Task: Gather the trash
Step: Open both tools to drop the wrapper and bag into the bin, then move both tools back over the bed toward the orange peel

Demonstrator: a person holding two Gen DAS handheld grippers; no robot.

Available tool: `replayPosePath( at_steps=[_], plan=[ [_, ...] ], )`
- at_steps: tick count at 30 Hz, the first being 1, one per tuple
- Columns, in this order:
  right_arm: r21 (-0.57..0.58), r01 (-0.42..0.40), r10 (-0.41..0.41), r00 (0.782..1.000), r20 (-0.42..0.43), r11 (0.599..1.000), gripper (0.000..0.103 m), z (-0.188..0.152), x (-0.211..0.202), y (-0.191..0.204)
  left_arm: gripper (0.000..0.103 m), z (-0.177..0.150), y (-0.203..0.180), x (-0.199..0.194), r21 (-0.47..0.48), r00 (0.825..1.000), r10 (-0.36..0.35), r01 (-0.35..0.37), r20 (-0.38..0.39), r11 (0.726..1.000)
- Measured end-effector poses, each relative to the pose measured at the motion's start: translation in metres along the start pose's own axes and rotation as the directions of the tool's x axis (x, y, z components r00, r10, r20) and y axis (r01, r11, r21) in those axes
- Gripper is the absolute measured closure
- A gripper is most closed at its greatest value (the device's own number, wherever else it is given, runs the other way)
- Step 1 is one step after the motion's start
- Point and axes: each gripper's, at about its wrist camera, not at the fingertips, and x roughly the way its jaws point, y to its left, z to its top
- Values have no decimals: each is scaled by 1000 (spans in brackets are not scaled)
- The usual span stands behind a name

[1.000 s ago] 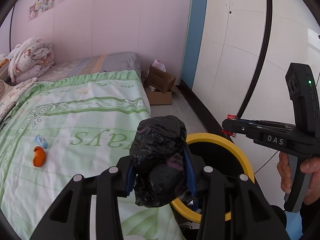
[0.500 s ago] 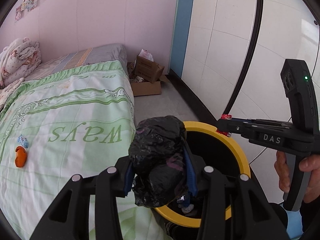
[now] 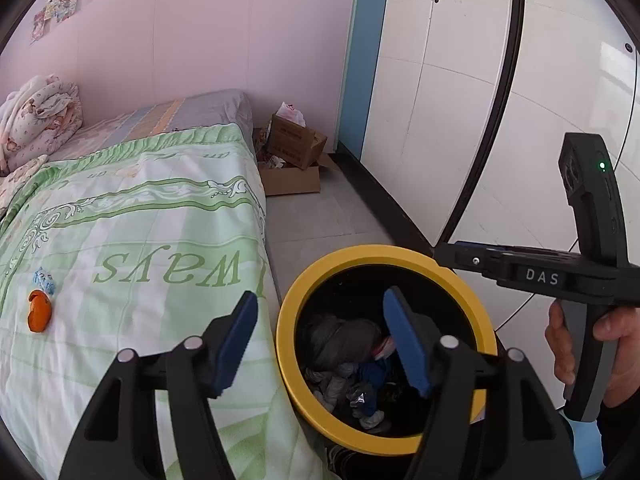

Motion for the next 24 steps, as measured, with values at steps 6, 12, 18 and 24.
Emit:
replayPosePath(
  at_steps=[6, 12, 18, 24],
  plan=[
    [11, 7, -7, 1000, 2, 1000, 68, -2, -2, -2, 33, 0, 5, -5, -14, 1000, 8, -8, 10, 1000],
    [9, 2, -2, 1000, 1, 1000, 65, 0, -3, 3, 31, -1, 21, -14, -50, 999, 27, -26, 17, 998],
    [-8, -14, 14, 1000, 8, 1000, 64, 4, -5, 22, 30, -2, 46, -25, -83, 997, 73, -71, 26, 994],
    [-47, -39, 39, 999, 11, 998, 57, 12, -3, 54, 30, -3, 85, -37, -122, 989, 146, -140, 40, 983]
  ],
)
